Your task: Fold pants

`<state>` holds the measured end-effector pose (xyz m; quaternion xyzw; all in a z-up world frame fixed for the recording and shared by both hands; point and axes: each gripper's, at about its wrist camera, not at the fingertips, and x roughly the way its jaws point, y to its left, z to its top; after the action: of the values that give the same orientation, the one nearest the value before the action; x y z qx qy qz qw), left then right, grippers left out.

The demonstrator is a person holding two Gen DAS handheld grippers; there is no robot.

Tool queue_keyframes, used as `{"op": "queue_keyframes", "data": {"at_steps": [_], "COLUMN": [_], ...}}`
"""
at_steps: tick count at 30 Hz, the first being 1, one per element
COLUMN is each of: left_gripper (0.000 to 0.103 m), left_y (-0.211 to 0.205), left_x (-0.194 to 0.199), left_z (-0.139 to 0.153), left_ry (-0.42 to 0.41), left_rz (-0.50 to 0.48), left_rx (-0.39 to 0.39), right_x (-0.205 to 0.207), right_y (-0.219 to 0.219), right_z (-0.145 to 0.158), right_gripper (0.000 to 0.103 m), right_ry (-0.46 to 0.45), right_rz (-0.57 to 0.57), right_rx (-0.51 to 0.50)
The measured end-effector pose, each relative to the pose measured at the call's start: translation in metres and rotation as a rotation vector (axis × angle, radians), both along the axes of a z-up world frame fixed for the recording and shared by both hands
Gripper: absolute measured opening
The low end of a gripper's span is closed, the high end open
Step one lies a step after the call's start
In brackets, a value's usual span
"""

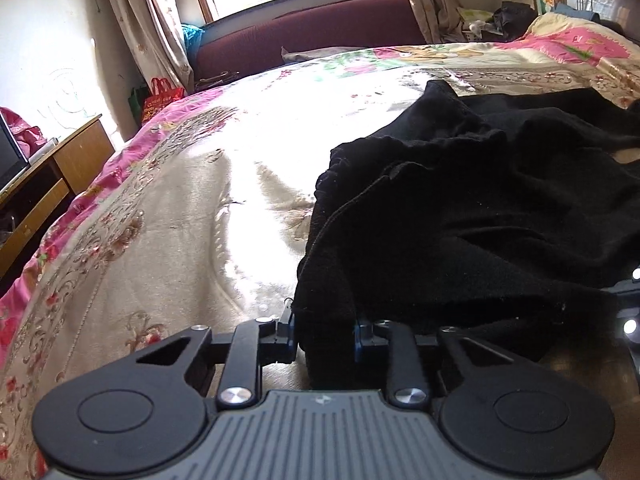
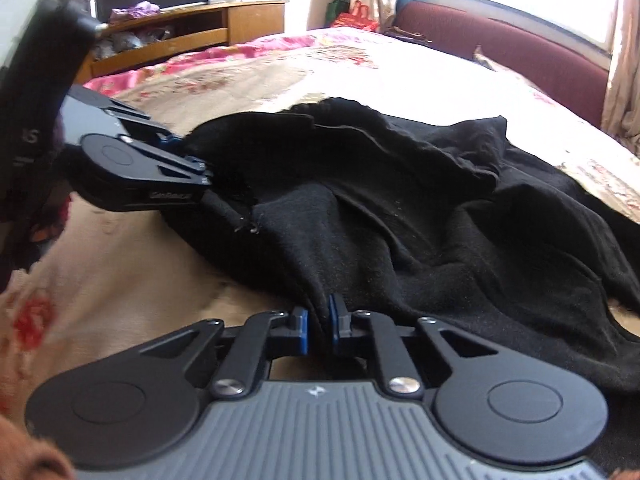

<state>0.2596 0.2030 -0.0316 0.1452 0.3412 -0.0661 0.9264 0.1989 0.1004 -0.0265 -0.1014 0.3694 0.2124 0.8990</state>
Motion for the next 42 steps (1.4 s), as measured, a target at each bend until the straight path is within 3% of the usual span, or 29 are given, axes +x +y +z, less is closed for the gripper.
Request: {"op": "queue_keyframes", "data": {"at_steps": [4, 9, 14, 17, 20, 24, 28, 31, 35, 39, 42], "left_gripper": [0.038, 0.041, 0.047, 0.047, 0.047, 0.049, 0.049, 0.049, 0.049, 0.049, 0.049], "left_y": [0.036, 0.075, 0.083, 0.068, 0.043, -0.010, -0.091, -0.160, -0.233, -0.276, -0.295], "left_x": [-0.022, -0.067, -0.096, -0.109, -0.122, -0.130, -0.126, -0.128, -0.139, -0.143, -0.146], "left_z": [0.012, 0.009, 0.017, 0.032, 0.045, 0.051, 0.034, 0.018, 0.004, -0.004, -0.005], "left_ry": [0.009, 0.026, 0.010, -0.058, -0.135, -0.127, -0.048, -0.004, 0.036, 0.053, 0.046], "left_rz": [0.055, 0.146, 0.221, 0.226, 0.171, 0.034, -0.130, -0.276, -0.435, -0.504, -0.521], "left_rx": [-0.010, 0.091, 0.062, 0.092, 0.118, 0.008, -0.106, -0.140, -0.117, -0.080, -0.062], "right_x": [-0.026, -0.058, -0.080, -0.093, -0.104, -0.124, -0.146, -0.154, -0.138, -0.119, -0.134], "right_y": [0.028, 0.072, 0.050, -0.004, -0.089, -0.232, -0.345, -0.405, -0.435, -0.442, -0.450], "right_z": [0.008, 0.003, 0.025, 0.041, 0.043, 0.025, 0.003, -0.012, -0.027, -0.029, -0.026], "right_gripper": [0.010, 0.020, 0.024, 0.031, 0.033, 0.038, 0.039, 0.041, 0.047, 0.053, 0.053], "right_ry": [0.031, 0.107, 0.069, 0.029, 0.017, 0.058, 0.060, 0.070, 0.038, -0.001, -0.021], "right_rz": [0.099, 0.183, 0.135, -0.022, -0.276, -0.727, -1.065, -1.174, -1.212, -1.220, -1.227], "right_rx": [0.058, 0.133, 0.209, 0.225, 0.221, 0.235, 0.288, 0.383, 0.537, 0.626, 0.752]}}
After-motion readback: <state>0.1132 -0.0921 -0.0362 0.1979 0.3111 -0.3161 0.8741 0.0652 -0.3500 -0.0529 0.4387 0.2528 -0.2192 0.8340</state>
